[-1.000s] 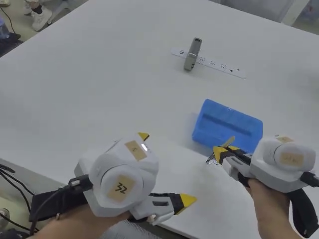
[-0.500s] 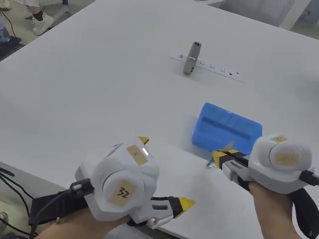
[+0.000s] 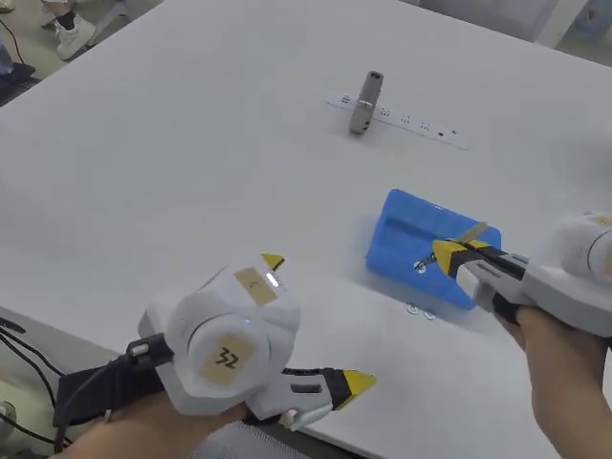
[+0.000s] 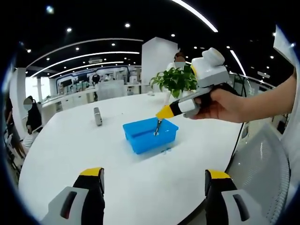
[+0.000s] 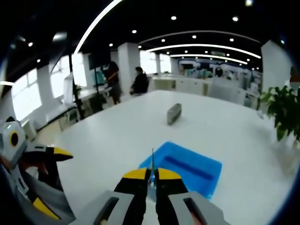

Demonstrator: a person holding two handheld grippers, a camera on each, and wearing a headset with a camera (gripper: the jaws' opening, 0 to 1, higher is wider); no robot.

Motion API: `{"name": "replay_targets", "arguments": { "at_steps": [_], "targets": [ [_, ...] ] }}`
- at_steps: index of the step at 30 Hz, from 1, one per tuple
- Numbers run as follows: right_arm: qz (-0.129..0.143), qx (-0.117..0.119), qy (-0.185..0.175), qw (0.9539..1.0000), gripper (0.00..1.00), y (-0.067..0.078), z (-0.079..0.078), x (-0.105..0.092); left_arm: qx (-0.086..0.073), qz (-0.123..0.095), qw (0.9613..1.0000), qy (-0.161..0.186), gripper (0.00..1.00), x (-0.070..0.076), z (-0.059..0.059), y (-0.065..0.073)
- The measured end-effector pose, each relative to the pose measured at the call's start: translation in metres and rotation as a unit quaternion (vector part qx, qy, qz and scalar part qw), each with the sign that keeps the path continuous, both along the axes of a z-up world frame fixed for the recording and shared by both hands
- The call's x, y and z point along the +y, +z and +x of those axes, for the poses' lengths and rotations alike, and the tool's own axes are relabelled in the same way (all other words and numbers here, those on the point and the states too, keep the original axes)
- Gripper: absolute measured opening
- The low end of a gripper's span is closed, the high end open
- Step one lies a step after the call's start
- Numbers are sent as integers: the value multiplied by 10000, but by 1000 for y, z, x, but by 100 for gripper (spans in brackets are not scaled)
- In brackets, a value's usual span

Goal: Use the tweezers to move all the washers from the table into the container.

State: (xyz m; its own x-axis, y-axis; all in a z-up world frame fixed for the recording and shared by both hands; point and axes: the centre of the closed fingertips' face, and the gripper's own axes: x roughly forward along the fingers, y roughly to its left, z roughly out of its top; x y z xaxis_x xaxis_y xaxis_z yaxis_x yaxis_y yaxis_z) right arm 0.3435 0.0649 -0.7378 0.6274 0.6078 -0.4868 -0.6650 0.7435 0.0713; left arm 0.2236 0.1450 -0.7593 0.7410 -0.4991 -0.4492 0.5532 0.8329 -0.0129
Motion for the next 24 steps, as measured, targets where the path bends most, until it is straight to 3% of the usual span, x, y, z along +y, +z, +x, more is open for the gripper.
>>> {"name": "replay_targets", "arguments": {
  "at_steps": [6, 10, 15, 18, 20, 24],
  "targets": [
    [112, -39, -323, 9994, 2, 1, 17, -10, 50, 39, 10000, 10, 85, 1, 0, -2],
    [-9, -67, -365, 9993, 2, -7, 28, -11, 52, -16, 10000, -26, 89, -1, 0, -2],
    [-225, 69, -367, 9991, 2, -31, 41, -11, 65, -25, 10000, -36, 90, -1, 0, -2],
    [-300, 132, -384, 9987, 2, -38, 47, -10, 84, -98, 9999, -76, 96, -3, -1, -1],
    [-445, 204, -335, 9982, 2, -48, 50, -10, 79, -32, 9999, -70, 97, -2, -1, -3],
    [-483, 302, -286, 9980, 2, -57, 52, -7, 81, -70, 9999, -95, 98, -3, -1, -2]
  ]
}}
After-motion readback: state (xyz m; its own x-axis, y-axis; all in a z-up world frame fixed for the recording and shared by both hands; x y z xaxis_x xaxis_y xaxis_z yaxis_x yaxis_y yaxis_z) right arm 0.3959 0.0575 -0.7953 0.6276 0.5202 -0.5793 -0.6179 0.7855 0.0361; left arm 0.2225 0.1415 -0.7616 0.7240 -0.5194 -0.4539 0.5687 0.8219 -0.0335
